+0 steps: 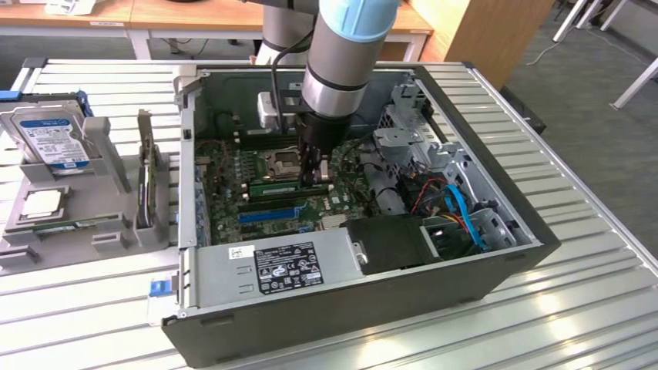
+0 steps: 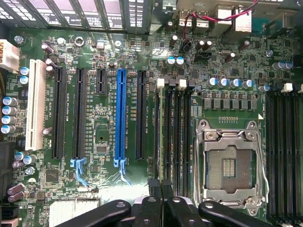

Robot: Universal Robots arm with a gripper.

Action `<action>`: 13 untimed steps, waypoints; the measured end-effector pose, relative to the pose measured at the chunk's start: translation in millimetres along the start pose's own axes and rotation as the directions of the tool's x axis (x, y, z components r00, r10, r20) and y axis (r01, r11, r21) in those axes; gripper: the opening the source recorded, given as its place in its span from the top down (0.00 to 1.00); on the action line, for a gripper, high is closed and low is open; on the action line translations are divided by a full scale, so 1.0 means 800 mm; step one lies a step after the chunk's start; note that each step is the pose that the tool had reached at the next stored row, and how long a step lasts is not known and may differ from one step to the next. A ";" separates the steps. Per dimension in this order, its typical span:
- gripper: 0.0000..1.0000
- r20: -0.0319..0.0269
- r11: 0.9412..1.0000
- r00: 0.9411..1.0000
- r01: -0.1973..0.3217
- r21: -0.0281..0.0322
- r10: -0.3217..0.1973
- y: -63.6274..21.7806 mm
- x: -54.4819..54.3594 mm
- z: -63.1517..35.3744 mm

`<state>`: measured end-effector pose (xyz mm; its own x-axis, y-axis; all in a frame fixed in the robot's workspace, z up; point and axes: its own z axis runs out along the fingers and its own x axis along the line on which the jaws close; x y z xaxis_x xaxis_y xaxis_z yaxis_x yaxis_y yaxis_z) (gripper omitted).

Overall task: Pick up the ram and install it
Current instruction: 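Insert the ram into the slot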

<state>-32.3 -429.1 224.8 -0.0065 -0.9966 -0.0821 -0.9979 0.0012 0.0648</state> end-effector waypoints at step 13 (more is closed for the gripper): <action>0.81 0.000 1.000 1.000 0.000 0.000 0.000 0.000 0.000 0.000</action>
<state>-32.2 -429.1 224.4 -0.0064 -0.9966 -0.0821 -0.9979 0.0011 0.0649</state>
